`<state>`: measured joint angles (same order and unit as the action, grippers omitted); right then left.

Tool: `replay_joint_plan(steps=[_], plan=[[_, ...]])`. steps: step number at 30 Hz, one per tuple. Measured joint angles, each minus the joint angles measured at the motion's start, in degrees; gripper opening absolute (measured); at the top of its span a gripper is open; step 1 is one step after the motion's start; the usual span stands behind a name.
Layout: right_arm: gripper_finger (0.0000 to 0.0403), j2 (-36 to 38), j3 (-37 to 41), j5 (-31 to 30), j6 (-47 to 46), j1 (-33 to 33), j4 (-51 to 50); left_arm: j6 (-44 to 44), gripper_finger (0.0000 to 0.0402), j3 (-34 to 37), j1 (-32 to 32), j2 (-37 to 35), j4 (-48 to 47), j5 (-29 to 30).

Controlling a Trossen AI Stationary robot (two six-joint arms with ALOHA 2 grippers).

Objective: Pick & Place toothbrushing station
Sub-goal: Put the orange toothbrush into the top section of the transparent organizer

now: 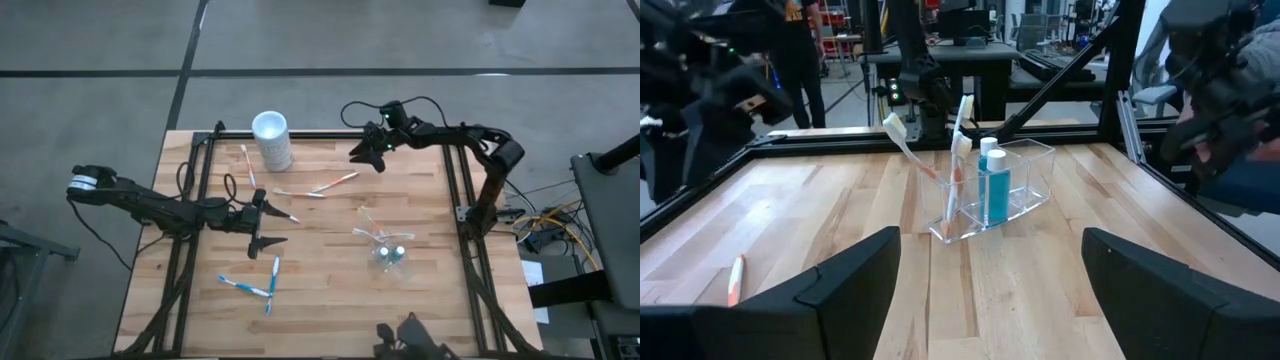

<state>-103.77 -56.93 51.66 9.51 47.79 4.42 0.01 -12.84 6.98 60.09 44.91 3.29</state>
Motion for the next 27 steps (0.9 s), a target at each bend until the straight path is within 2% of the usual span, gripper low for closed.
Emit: replay_joint_plan(steps=[9,17,23,27], plan=[[0.0160,-3.20,-2.75,-0.53,13.24,-0.02,-11.73,-0.02,0.0319,0.00,0.00,-0.02,0.02,0.00],[0.0160,-2.97,-1.37,-6.39,17.24,-0.29,-11.90,-0.01,0.0319,0.01,-0.01,-0.02,0.02,-0.01],[0.0160,-2.97,-0.66,-7.06,20.67,-1.40,-11.94,-0.01,0.0319,0.02,-0.01,0.00,0.02,0.00],[0.0160,-2.97,-0.61,-11.44,20.76,-2.52,-11.94,0.00,0.0319,0.02,-0.02,0.00,0.00,-0.02]])
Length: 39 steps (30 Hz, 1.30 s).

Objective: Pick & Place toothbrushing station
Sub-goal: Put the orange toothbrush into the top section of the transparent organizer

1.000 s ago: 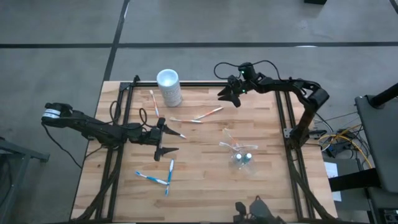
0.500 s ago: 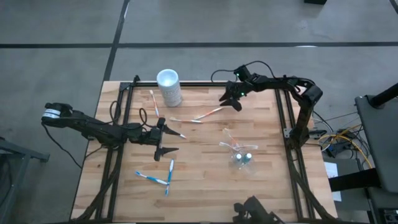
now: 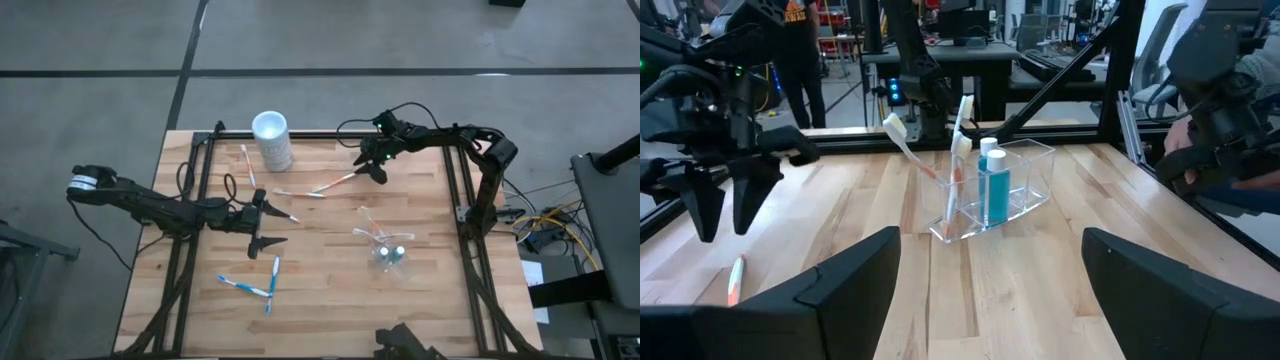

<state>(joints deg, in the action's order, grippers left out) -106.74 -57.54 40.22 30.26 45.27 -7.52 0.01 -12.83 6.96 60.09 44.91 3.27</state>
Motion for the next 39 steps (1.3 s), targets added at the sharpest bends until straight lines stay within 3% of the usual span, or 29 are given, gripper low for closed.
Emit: replay_joint_plan(steps=[21,27,31,39], plan=[[0.0148,-1.05,-0.49,-3.43,-3.31,-1.02,-4.99,0.00,0.0319,-0.01,0.02,-0.02,0.00,0.02],[0.0141,-1.90,-2.00,-4.62,-8.19,-1.15,-5.62,-0.01,0.0319,-0.01,0.01,-0.02,0.01,0.01],[0.0141,-3.65,-5.20,-4.95,-9.53,-1.17,-9.84,-0.02,0.0319,-0.02,0.00,-0.01,0.02,0.01],[0.0138,-10.70,-17.51,-8.52,-3.64,-2.82,-29.39,-0.01,0.0319,0.01,0.01,-0.01,0.00,0.01]])
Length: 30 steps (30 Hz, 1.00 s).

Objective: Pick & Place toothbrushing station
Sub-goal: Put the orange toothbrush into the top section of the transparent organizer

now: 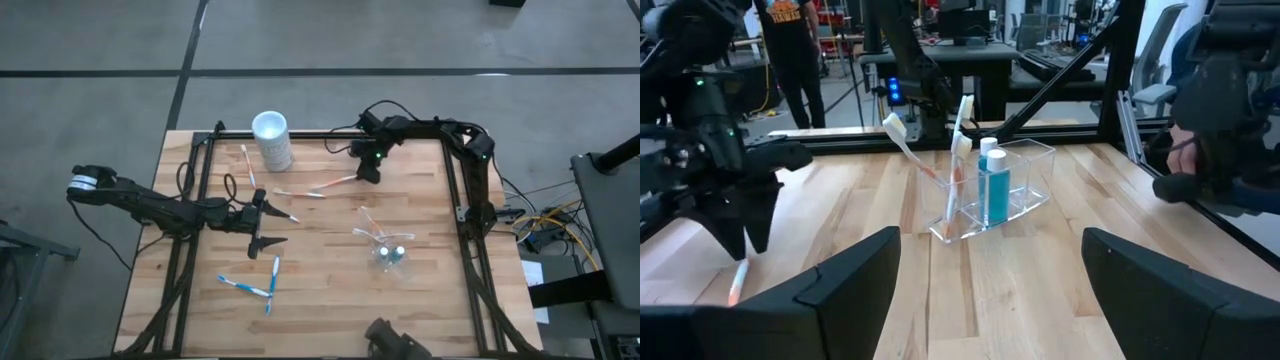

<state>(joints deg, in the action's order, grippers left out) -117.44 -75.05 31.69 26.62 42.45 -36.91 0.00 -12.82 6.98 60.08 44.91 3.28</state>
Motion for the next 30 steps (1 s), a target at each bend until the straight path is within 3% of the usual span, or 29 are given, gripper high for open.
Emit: replay_joint_plan(steps=[8,23,30], plan=[[0.0130,-4.29,-6.86,-0.05,0.43,-0.19,-7.11,0.01,0.0319,0.00,0.00,0.00,-0.52,-0.01],[0.0130,-3.33,-6.36,1.28,9.19,-1.11,-9.34,0.00,0.0319,0.00,0.00,0.02,-0.94,-0.01],[0.0116,-3.22,-6.38,-2.54,9.15,-2.57,-8.71,-0.01,0.0319,0.00,-0.02,0.02,-0.96,-0.01]])
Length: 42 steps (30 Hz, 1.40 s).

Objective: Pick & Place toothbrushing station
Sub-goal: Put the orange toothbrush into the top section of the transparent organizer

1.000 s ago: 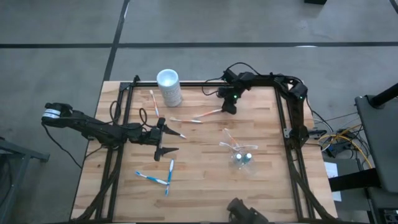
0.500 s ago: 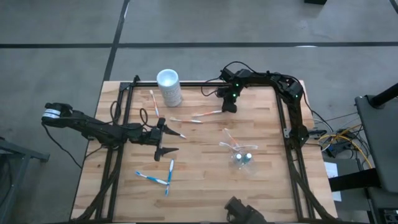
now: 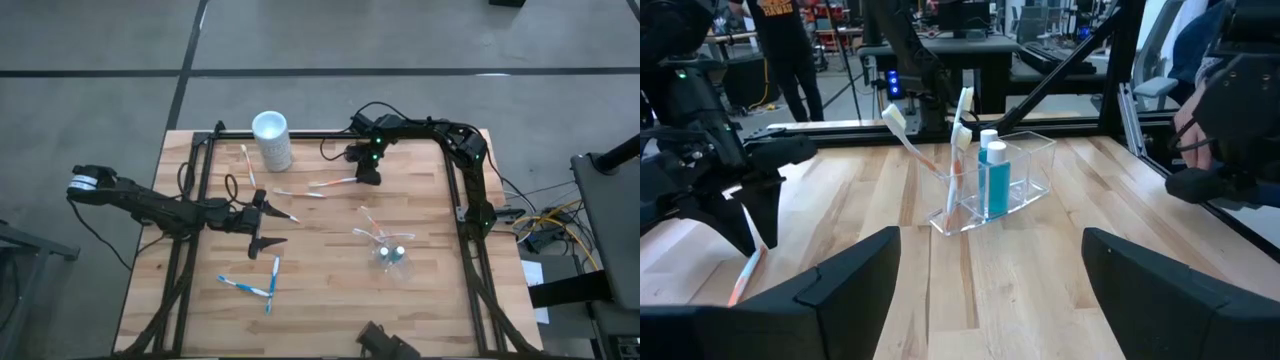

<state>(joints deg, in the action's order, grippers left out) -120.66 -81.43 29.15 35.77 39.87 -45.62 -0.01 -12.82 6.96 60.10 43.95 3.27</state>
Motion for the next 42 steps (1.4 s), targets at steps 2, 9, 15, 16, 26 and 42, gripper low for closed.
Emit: replay_joint_plan(steps=[2,9,15,16,26,42], plan=[[0.0108,0.06,0.00,-1.17,-0.46,-0.26,0.11,0.02,0.0319,0.00,0.00,0.00,0.00,0.00],[0.0070,0.06,-0.04,-2.17,-1.07,-0.26,0.13,0.02,0.0319,0.00,0.00,0.00,0.00,0.00],[0.0018,0.11,-0.04,-2.02,-1.09,-0.24,-0.55,0.02,0.0319,0.00,0.00,0.00,-0.02,0.00],[0.0014,0.18,-0.04,-1.98,-1.06,-0.24,-0.60,0.00,0.0319,0.00,0.02,0.00,-0.02,0.00],[0.0011,0.67,0.02,-1.86,-1.18,-0.10,-1.28,0.02,0.0319,0.00,0.00,0.00,-0.04,0.00],[0.0010,2.41,0.56,1.24,-5.25,1.77,-3.04,0.00,0.0319,0.00,0.00,0.00,-0.07,0.02]])
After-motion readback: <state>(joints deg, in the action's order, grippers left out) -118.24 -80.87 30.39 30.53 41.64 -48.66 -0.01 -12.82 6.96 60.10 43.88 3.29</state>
